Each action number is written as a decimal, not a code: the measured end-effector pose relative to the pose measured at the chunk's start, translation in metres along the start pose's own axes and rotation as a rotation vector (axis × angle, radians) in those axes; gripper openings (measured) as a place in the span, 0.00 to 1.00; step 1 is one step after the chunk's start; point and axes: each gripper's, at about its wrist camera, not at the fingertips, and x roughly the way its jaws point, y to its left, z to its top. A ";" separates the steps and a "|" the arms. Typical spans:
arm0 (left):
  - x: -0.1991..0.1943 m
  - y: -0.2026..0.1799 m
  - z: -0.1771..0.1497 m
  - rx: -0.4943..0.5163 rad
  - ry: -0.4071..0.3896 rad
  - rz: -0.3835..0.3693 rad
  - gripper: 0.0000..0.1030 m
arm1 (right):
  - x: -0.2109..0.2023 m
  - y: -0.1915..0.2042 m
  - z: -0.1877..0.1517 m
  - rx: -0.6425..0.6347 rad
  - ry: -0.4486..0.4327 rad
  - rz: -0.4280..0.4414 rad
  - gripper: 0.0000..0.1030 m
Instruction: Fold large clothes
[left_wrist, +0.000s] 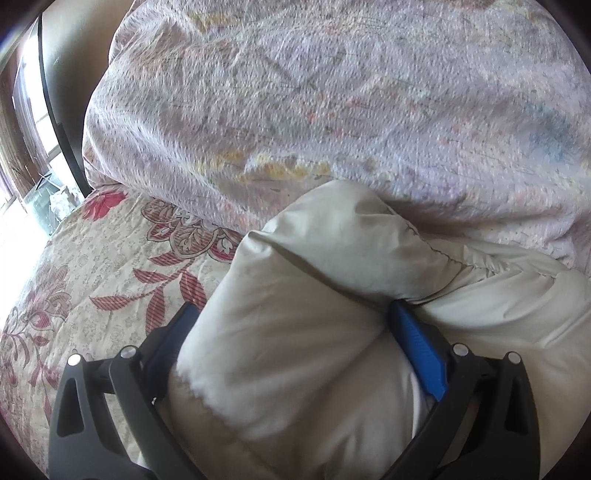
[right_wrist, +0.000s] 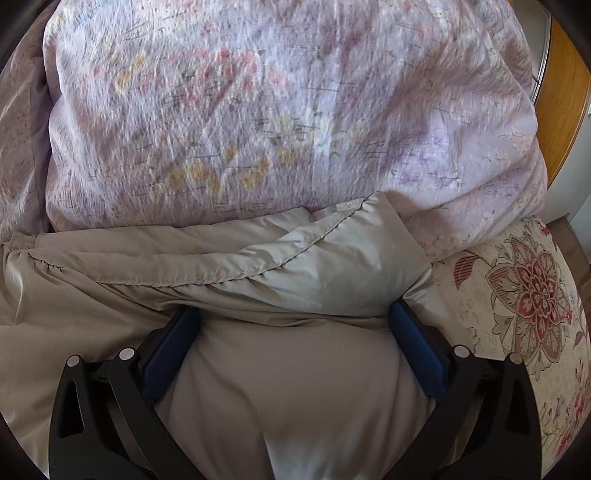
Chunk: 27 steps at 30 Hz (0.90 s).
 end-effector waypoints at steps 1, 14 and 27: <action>0.001 0.002 0.001 -0.006 0.004 -0.008 0.98 | 0.001 0.000 0.000 0.004 0.001 0.005 0.99; 0.021 0.023 0.003 -0.044 0.028 -0.054 0.98 | 0.008 -0.014 0.008 0.023 0.007 0.025 0.99; 0.023 0.047 -0.002 -0.115 0.005 -0.091 0.98 | -0.002 -0.016 0.002 0.054 -0.030 -0.001 0.99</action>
